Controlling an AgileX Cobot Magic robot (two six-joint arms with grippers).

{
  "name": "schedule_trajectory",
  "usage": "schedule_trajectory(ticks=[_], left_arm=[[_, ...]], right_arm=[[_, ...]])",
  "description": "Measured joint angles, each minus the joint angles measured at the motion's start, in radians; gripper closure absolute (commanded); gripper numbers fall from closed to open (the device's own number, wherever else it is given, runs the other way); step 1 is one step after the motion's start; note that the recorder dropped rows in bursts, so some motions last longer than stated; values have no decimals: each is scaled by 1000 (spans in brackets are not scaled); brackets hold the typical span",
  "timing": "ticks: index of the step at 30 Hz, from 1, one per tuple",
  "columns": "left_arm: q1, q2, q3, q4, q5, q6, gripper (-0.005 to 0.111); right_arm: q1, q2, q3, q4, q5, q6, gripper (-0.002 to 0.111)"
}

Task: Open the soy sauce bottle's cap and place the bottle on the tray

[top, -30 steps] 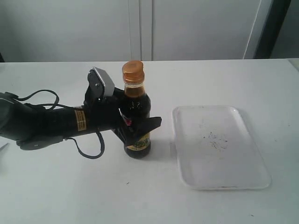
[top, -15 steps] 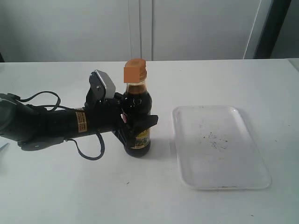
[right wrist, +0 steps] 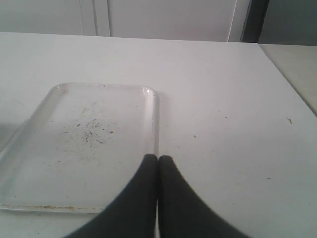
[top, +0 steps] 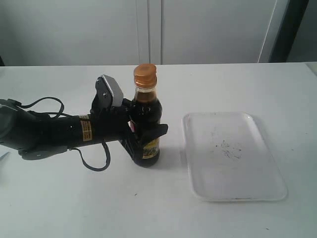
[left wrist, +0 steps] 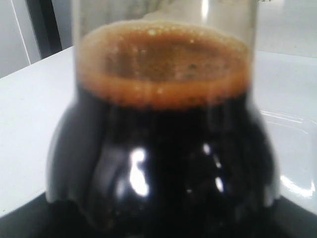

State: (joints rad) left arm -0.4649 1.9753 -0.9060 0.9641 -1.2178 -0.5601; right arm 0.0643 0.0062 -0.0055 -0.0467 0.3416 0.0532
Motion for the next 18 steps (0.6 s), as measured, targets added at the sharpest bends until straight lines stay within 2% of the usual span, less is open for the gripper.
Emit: schedule_trajectory(ticks=[9, 15, 18], left_arm=[[0, 0, 0, 2, -2, 2, 107], [0, 0, -2, 4, -2, 2, 107], [0, 0, -2, 4, -2, 2, 107]], right_arm=[[0, 0, 0, 0, -37, 0, 108], [0, 0, 2, 7, -295, 17, 108], [0, 0, 2, 31, -443, 105, 108]])
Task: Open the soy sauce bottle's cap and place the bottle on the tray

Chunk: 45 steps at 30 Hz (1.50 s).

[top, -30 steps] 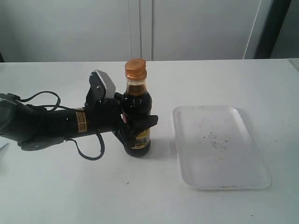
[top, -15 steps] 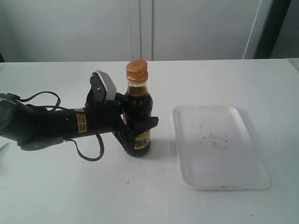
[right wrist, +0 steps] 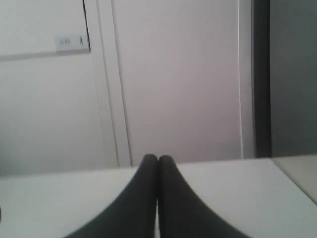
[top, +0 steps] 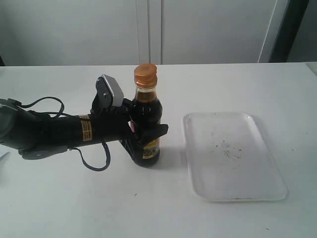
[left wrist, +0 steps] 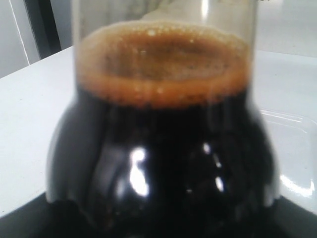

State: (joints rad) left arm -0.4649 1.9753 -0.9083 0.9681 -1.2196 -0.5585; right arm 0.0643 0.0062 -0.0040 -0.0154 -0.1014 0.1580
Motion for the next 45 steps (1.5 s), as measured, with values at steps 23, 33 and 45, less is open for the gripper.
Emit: schedule_trajectory(ticks=[23, 33, 45], left_arm=[[0, 0, 0, 0, 0, 0, 107], [0, 0, 0, 0, 0, 0, 107], [0, 0, 0, 0, 0, 0, 107]], right_arm=[[0, 399, -326, -54, -198, 71, 108], [0, 723, -513, -171, -338, 67, 108], [88, 959, -615, -312, -322, 14, 108]])
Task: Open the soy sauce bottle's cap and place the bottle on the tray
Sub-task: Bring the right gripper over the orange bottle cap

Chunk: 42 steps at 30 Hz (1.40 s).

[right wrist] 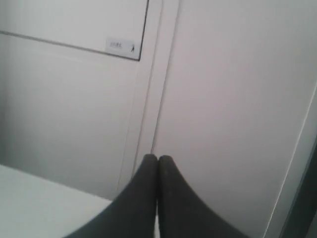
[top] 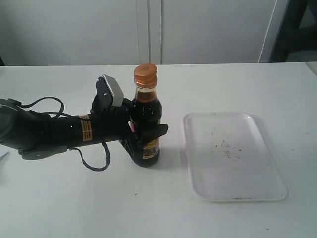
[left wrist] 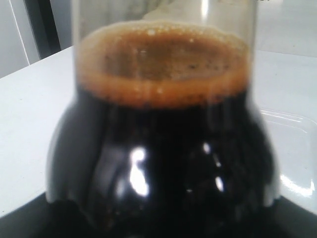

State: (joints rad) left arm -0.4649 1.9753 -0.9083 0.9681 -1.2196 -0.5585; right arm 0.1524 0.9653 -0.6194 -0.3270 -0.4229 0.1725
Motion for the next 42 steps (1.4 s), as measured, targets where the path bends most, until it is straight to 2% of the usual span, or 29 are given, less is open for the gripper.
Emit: schedule_trajectory(ticks=[7, 11, 19, 29, 34, 37, 42], left_arm=[[0, 0, 0, 0, 0, 0, 107], [0, 0, 0, 0, 0, 0, 107], [0, 0, 0, 0, 0, 0, 107], [0, 0, 0, 0, 0, 0, 107], [0, 0, 0, 0, 0, 0, 107], [0, 0, 0, 0, 0, 0, 107], [0, 0, 0, 0, 0, 0, 107]], right_arm=[[112, 110, -4, 88, 59, -173, 108], [162, 179, -4, 139, 49, -208, 108], [236, 335, 81, 240, -235, -309, 108], [391, 472, 84, 523, -362, -768, 108], [463, 524, 18, 610, -348, -933, 108], [475, 565, -71, 617, -240, -985, 108], [479, 613, -126, 633, -191, -1088, 108]])
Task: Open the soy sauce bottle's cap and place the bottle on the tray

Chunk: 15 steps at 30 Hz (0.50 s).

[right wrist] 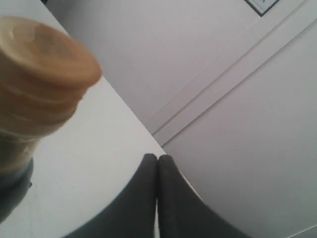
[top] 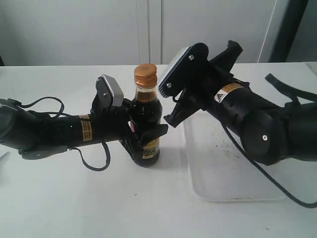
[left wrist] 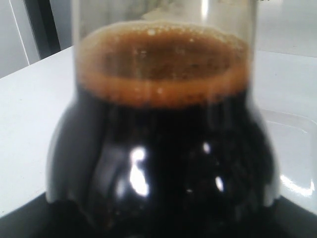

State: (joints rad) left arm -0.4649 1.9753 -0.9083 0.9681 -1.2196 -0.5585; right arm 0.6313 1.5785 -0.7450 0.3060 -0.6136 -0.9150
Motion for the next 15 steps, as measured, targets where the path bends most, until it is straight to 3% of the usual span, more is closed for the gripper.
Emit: schedule_trajectory(ticks=[7, 10, 15], left_arm=[[0, 0, 0, 0, 0, 0, 107], [0, 0, 0, 0, 0, 0, 107], [0, 0, 0, 0, 0, 0, 107]], right_arm=[[71, 37, -56, 140, 8, -247, 108], [86, 68, -75, 287, -15, -395, 108], [87, 76, -82, 322, -17, -424, 108]])
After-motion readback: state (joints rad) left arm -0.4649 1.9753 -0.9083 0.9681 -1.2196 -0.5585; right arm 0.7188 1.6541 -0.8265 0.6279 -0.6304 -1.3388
